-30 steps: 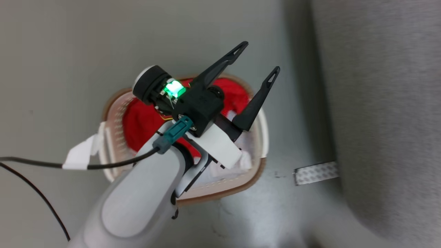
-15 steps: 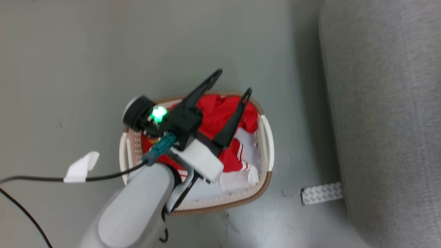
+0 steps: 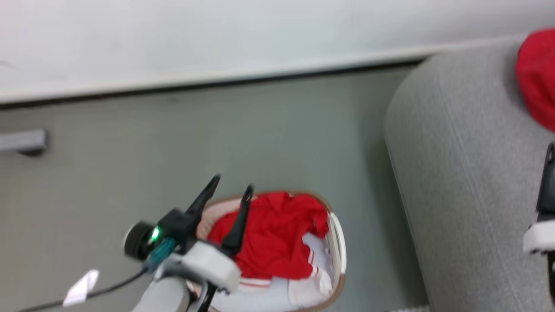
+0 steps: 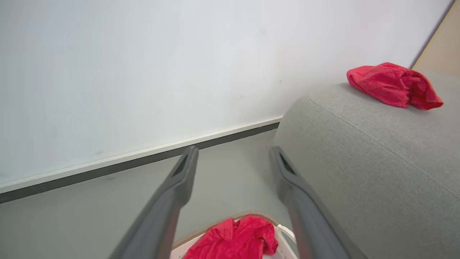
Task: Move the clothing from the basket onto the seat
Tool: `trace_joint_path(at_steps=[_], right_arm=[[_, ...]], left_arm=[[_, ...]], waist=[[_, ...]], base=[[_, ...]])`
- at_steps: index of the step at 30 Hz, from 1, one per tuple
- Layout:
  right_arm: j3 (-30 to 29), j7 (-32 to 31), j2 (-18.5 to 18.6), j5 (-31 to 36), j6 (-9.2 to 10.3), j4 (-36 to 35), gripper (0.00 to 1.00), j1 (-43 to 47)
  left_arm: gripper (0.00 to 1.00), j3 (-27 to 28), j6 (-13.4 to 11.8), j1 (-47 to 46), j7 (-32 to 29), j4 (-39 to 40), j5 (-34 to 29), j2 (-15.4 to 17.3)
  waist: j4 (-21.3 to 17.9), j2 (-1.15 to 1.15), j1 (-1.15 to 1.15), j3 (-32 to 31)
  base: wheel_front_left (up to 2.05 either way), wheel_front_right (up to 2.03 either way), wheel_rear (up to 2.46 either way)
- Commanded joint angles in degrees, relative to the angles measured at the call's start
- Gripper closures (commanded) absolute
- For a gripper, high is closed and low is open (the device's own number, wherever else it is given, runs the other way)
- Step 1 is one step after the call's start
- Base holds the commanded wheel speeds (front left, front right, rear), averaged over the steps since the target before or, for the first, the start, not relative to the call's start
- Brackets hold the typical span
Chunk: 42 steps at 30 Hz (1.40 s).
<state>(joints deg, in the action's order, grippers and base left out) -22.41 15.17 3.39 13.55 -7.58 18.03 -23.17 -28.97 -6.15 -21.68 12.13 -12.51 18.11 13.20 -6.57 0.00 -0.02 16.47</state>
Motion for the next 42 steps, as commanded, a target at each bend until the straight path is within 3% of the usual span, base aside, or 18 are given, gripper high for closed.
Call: trace_joint_path(at_steps=[1,7,17,27,42], right_arm=[[0.88,-0.04,-0.18,-1.25,0.16,-1.14,0.0,2.56],[8.73,-0.04,-0.35,-8.48,0.16,-2.41,0.0,11.1],[14.25,-0.04,-0.36,-13.79,0.16,-0.36,0.0,21.15],[16.88,-0.04,-0.39,-15.01,0.16,1.77,0.0,24.31],[18.29,-0.03,-0.4,-15.24,0.16,2.1,0.0,23.95]], left_arm=[[0.0,0.69,-0.53,2.22,1.01,-0.72,0.48,0.56],[0.0,4.74,-2.64,9.96,2.83,-2.45,2.73,1.79],[0.0,13.75,-3.59,21.8,3.01,2.24,0.6,0.69],[0.0,20.17,-0.32,28.91,3.02,4.05,-3.09,-2.61],[0.0,23.34,5.19,27.96,3.03,2.77,-7.8,-6.04]], waist=[[3.53,0.0,0.02,-7.1],[6.26,0.0,0.02,-13.67],[7.48,0.0,0.02,-19.13],[5.37,0.0,0.02,-20.87],[3.58,0.0,0.02,-21.06]], base=[[0.0,0.0,0.0],[0.0,0.0,0.0],[0.0,0.0,0.0],[0.0,0.0,0.0],[0.0,0.0,0.0]])
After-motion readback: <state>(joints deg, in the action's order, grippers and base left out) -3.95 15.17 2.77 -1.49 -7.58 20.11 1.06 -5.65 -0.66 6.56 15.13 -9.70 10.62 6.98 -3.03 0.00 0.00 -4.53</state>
